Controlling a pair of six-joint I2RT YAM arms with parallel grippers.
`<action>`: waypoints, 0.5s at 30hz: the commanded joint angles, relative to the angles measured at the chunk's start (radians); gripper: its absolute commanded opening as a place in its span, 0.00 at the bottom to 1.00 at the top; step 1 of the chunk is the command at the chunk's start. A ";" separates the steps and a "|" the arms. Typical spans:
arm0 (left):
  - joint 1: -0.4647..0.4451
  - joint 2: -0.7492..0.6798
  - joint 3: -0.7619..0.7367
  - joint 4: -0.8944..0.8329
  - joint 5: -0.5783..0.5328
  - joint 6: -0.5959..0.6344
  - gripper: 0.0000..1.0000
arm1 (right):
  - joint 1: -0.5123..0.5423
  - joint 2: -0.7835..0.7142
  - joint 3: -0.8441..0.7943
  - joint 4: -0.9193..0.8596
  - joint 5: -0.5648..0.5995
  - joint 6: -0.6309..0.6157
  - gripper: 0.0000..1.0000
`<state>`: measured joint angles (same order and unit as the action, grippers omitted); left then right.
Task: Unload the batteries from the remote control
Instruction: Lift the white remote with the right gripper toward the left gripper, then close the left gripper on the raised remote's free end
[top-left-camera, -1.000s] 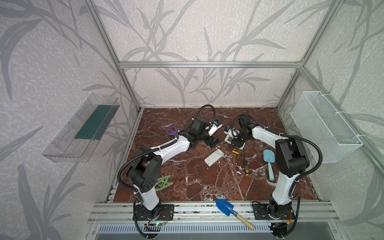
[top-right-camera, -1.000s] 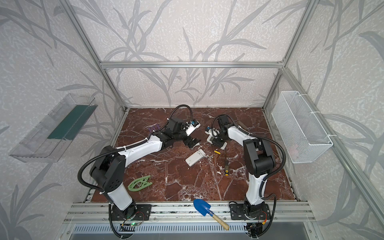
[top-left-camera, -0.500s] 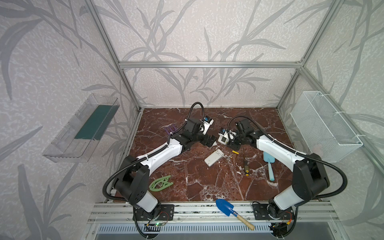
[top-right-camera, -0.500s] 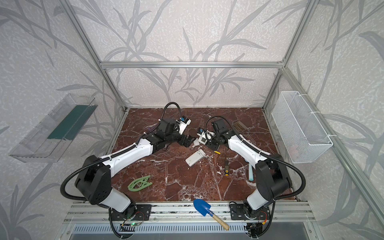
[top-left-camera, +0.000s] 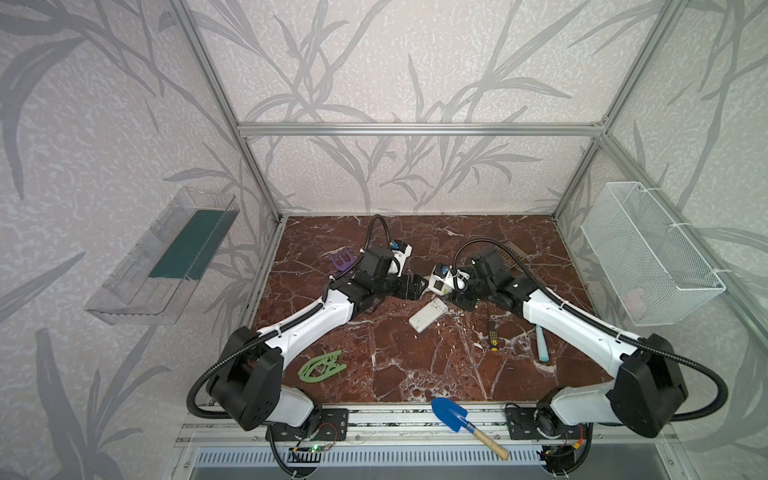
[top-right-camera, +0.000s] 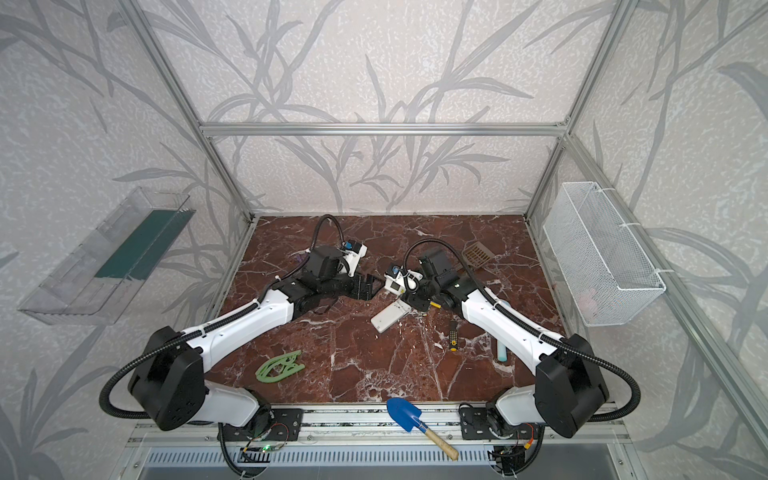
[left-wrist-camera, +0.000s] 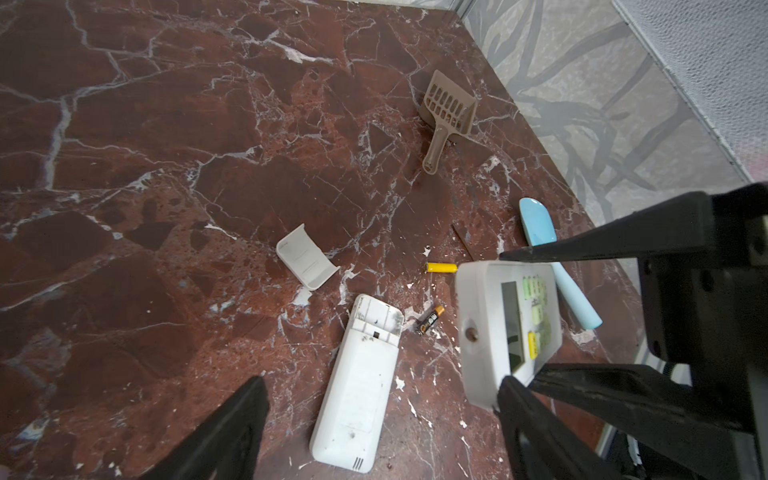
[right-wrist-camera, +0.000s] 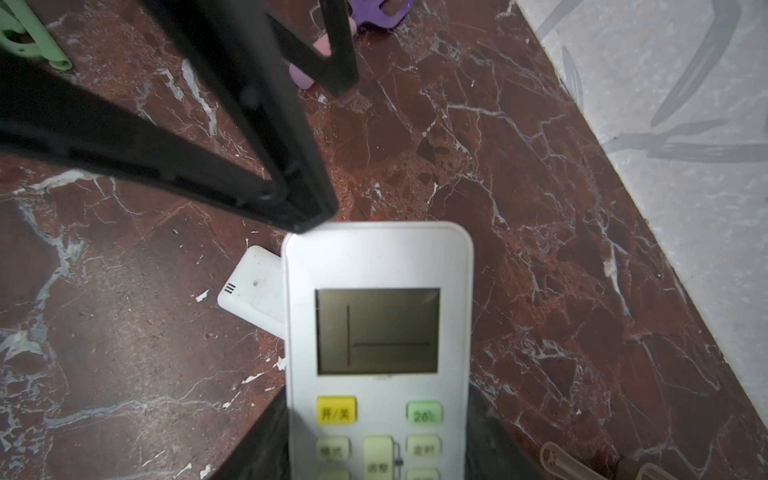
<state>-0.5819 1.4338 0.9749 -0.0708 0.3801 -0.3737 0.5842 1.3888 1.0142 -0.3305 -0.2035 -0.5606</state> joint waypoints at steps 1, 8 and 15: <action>0.005 -0.030 -0.012 0.061 0.090 -0.059 0.85 | 0.018 -0.017 -0.004 0.036 -0.017 0.026 0.34; 0.004 -0.051 -0.031 0.075 0.089 -0.080 0.81 | 0.045 -0.012 -0.003 0.058 -0.014 0.034 0.33; 0.005 -0.024 -0.026 0.089 0.105 -0.095 0.62 | 0.074 -0.011 0.004 0.075 -0.010 0.037 0.33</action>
<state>-0.5812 1.4143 0.9527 -0.0093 0.4686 -0.4480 0.6441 1.3888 1.0142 -0.2920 -0.2028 -0.5381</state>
